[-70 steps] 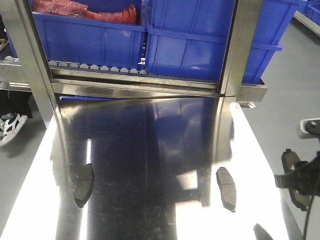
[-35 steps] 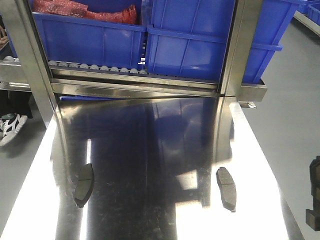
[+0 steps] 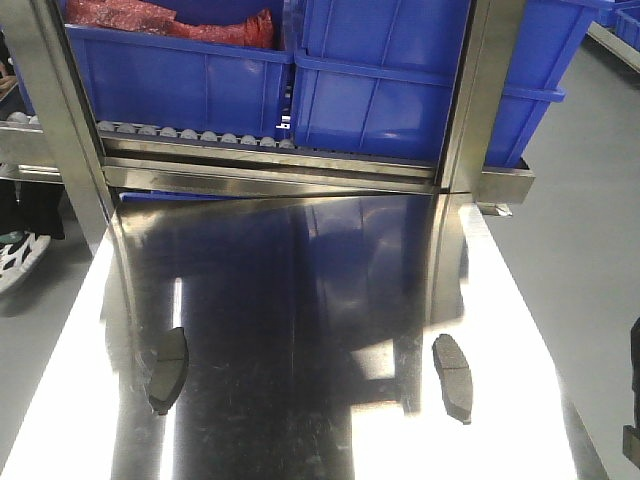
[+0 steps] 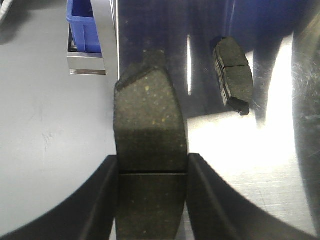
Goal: Move and align brake pads A on conveyor
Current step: 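Lift the grey brake pad off the table with the right gripper, then turn the base away from the table holding both brake pads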
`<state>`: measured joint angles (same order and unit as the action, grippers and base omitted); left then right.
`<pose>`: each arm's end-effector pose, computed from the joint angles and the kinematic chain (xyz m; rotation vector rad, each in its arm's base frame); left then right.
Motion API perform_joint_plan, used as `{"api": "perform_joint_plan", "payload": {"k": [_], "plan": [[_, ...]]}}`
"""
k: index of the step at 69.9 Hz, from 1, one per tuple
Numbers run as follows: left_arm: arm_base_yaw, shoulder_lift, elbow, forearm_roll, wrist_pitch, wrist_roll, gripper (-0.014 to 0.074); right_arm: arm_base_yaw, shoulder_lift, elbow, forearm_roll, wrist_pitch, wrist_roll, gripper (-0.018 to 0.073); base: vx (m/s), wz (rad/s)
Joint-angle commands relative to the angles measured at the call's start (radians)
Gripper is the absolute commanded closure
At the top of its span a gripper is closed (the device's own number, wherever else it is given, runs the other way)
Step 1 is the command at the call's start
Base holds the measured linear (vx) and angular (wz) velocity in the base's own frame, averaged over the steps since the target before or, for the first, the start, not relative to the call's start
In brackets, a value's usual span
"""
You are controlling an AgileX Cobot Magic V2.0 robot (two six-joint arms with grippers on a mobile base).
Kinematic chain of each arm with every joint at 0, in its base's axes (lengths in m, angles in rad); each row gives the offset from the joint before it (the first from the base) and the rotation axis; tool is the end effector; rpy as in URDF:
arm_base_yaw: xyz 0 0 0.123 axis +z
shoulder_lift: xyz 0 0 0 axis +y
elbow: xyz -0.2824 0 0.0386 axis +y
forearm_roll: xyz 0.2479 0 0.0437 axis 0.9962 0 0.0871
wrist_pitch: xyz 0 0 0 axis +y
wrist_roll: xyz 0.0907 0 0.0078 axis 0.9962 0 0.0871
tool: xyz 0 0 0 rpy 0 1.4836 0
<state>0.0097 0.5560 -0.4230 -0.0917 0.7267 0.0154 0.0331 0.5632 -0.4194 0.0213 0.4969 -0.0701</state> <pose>0.0972 -0.0046 0.2519 -0.0435 2.3409 -0.0928 0.1107 0.0046 0.2662 -0.0957 2.1220 0.0000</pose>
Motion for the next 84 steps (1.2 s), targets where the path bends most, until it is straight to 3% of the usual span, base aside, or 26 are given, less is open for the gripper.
{"api": "perform_joint_plan", "payload": {"k": [1, 84], "plan": [[-0.006, -0.002, -0.029, -0.012, -0.073, 0.000, 0.0468, -0.004, -0.001, -0.032, 0.007, -0.081, -0.010, 0.0445, 0.00, 0.00], [-0.006, -0.002, -0.029, -0.012, -0.073, 0.000, 0.0468, -0.004, -0.001, -0.032, 0.011, -0.075, -0.010, 0.0445, 0.00, 0.00]]}}
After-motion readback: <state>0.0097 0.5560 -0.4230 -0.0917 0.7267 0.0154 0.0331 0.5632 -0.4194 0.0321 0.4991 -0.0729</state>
